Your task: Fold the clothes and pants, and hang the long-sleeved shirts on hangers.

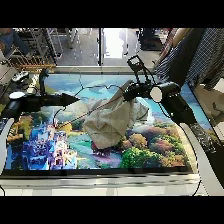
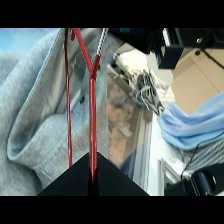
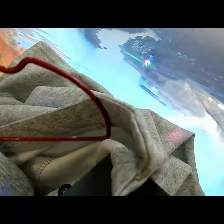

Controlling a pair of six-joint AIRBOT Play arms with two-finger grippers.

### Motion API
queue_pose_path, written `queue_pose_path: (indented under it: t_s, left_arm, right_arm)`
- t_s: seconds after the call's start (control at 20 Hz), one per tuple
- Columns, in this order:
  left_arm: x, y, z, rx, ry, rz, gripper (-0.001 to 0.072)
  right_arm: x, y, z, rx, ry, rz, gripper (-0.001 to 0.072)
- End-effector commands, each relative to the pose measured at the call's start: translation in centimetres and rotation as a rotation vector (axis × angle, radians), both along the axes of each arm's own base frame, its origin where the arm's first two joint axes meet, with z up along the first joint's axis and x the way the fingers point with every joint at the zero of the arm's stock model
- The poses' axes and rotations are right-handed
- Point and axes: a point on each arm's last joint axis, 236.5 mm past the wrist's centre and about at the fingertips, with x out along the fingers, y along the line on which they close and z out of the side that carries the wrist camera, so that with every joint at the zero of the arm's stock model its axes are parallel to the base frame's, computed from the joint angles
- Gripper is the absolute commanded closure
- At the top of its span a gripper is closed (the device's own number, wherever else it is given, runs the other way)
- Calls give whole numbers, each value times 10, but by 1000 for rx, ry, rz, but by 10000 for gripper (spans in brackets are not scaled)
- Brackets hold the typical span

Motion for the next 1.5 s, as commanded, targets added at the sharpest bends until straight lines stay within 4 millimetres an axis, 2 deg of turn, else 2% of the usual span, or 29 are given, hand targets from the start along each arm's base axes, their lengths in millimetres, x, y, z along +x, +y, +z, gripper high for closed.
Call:
queue_pose_path:
  t_s: [0.0,0.15,0.25,0.35,0.45,0.55,0.6,0.7,0.8,0.9,0.95,1.05,1.15,1.2,1.3,1.35,1.45]
  left_arm:
    - [3,-4,6,-15,-27,9,690]
    - [-1,-12,5,-10,-39,-13,690]
    - [-13,-22,2,-9,-30,-72,690]
    - [-23,-32,-12,42,-8,-118,690]
    - [-34,-41,-30,111,32,-164,690]
    - [-41,-50,-35,126,37,-196,690]
    - [-42,-52,-34,123,37,-198,690]
    - [-42,-55,-29,100,35,-199,690]
    - [-39,-57,-14,37,21,-187,690]
    - [-31,-54,16,-82,-70,-160,690]
    - [-29,-51,36,-156,-127,-150,690]
    - [-41,-42,81,-331,-303,-180,690]
    - [-58,-37,106,-443,-392,-225,690]
    - [-63,-38,106,-450,-393,-247,690]
    - [-69,-43,101,-433,-389,-276,690]
    - [-70,-44,100,-430,-387,-281,690]
    - [-70,-44,100,-429,-387,-281,689]
  right_arm:
    - [-1,3,1,16,5,3,686]
    - [-1,4,1,20,5,4,686]
    - [-1,4,1,12,2,13,686]
    - [-5,11,3,33,5,40,686]
    - [-15,29,14,24,-24,128,686]
    - [-39,53,30,-37,-55,268,686]
    - [-58,66,35,-74,-53,357,686]
    - [-109,86,43,-146,-17,532,686]
    - [-151,91,49,-186,23,627,685]
    - [-178,88,61,-197,34,668,685]
    - [-187,87,68,-183,32,679,685]
    - [-196,83,83,-167,6,677,684]
    - [-205,83,94,-141,-15,687,681]
    - [-206,82,97,-140,-23,686,604]
    - [-196,68,104,-199,-74,645,299]
    - [-183,52,112,-271,-126,597,199]
    - [-155,16,145,-454,-294,499,149]
